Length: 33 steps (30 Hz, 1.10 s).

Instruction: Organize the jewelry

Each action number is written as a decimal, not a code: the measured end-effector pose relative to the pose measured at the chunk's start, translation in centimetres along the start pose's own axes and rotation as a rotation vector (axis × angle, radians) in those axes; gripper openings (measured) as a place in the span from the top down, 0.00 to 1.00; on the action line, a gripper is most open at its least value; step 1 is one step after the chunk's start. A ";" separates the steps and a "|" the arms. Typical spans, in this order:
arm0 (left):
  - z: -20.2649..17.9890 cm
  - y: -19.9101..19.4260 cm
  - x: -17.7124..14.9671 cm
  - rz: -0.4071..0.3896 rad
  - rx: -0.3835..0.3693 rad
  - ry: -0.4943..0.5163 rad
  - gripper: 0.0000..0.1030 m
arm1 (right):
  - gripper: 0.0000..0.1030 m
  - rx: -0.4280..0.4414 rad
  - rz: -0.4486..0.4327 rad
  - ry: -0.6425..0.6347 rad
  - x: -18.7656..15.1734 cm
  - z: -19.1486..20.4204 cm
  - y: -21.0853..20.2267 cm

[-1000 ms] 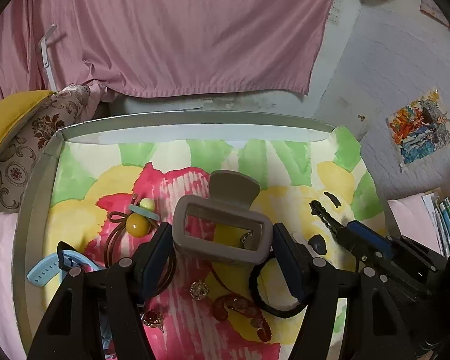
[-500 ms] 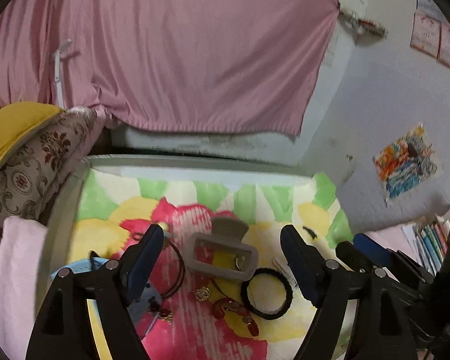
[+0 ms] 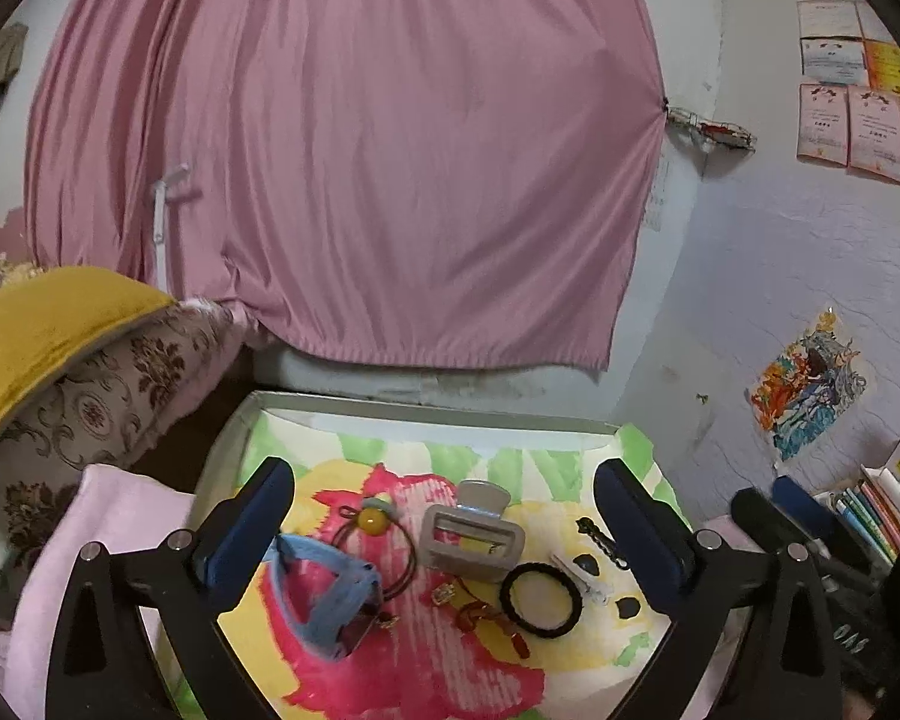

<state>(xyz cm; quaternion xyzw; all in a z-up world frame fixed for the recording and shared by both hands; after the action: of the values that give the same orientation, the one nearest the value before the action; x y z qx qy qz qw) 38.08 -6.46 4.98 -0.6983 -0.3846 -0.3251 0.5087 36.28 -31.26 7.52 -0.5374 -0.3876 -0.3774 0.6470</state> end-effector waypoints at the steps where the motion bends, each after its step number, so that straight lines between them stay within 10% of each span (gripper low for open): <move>1: 0.1 -0.6 -0.1 -0.014 0.008 0.006 0.01 | 0.14 0.004 -0.025 0.007 0.2 0.0 -0.8; 33: 1.4 -16.7 -8.5 -0.168 0.017 0.068 0.00 | 0.01 0.020 -0.127 -0.045 -6.0 2.8 -16.4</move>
<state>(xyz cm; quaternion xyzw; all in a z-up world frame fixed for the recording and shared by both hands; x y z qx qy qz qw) 19.49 -3.80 5.12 -0.6476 -0.4271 -0.3870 0.4984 18.73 -30.35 9.04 -0.5136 -0.4390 -0.4017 0.6181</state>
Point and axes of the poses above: each gripper's, at about its wrist camera, not at the fingertips, and y roughly the way its jaws point, z to its left, x to its top, the point moved 7 cm from there along y, roughly the way its jaws point, and after that the axes turned 4 degrees about -y, right-handed, at the moved point
